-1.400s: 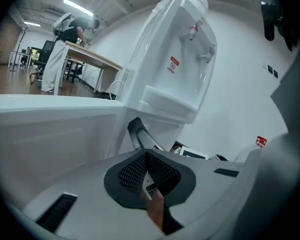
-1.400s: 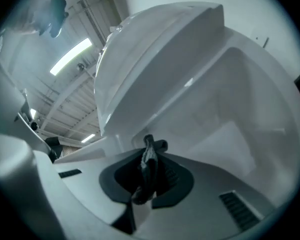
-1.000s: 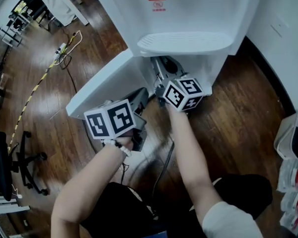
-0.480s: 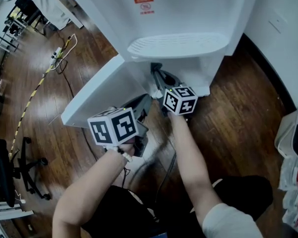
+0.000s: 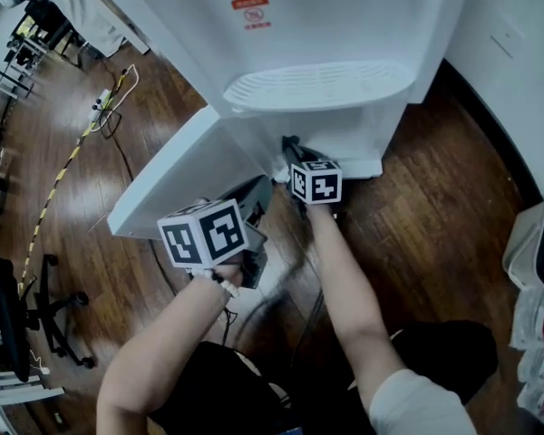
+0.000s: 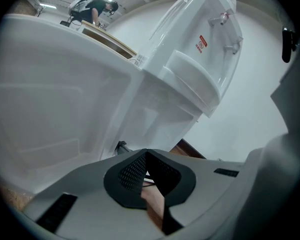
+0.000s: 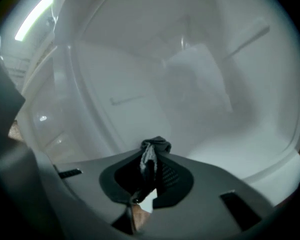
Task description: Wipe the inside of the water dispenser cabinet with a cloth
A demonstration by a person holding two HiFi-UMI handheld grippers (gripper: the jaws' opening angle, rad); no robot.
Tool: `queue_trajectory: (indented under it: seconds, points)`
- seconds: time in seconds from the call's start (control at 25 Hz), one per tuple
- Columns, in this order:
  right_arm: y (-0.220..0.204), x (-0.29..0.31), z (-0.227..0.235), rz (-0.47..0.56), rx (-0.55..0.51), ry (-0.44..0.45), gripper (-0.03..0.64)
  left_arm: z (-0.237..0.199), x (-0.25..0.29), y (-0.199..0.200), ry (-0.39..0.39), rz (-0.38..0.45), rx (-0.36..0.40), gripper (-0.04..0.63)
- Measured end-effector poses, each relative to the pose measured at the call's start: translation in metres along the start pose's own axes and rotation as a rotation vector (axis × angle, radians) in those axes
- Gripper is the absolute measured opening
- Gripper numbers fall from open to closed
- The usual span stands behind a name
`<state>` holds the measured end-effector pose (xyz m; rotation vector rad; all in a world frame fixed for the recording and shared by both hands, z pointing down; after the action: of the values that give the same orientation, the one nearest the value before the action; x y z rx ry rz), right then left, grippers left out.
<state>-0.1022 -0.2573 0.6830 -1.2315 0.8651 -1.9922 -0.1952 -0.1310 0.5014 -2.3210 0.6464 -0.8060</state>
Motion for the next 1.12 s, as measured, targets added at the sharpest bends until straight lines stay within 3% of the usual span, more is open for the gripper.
queue_trajectory:
  seconds: [0.12, 0.2, 0.4, 0.68, 0.88, 0.96, 1.12]
  points:
    - [-0.01, 0.009, 0.0, -0.084, -0.044, -0.01, 0.038, 0.005, 0.001, 0.0, -0.007, -0.02, 0.041, -0.012]
    - [-0.006, 0.009, 0.0, -0.061, -0.023, 0.018, 0.038, 0.005, 0.0, 0.001, -0.005, -0.021, 0.045, -0.012]
    - [0.04, -0.016, 0.001, 0.19, 0.056, 0.135, 0.035, 0.002, -0.003, 0.003, 0.006, -0.027, 0.062, -0.012]
    - [0.116, -0.054, -0.03, 0.371, -0.136, 0.251, 0.035, 0.009, 0.002, 0.002, -0.003, -0.044, 0.091, -0.012]
    - [0.148, -0.077, -0.047, 0.539, -0.114, 0.364, 0.035, 0.008, 0.001, 0.003, -0.001, -0.045, 0.094, -0.012]
    - [0.146, -0.072, -0.047, 0.519, -0.142, 0.331, 0.035, 0.008, 0.0, 0.002, 0.002, -0.047, 0.092, -0.012]
    - [0.117, -0.042, -0.032, 0.353, -0.181, 0.198, 0.035, 0.008, -0.002, 0.003, 0.004, -0.042, 0.089, -0.012]
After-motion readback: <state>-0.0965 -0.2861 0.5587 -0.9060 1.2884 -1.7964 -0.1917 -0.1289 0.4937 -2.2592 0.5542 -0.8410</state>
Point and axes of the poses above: the fingertips, and each gripper's own axes: x forward along the fingers, z to its right, y out of its top, the point moved 7 cm from there along -x, backward along the fingers, and after that the axes turned 15 degrees about -y, right-handed, at the moved point
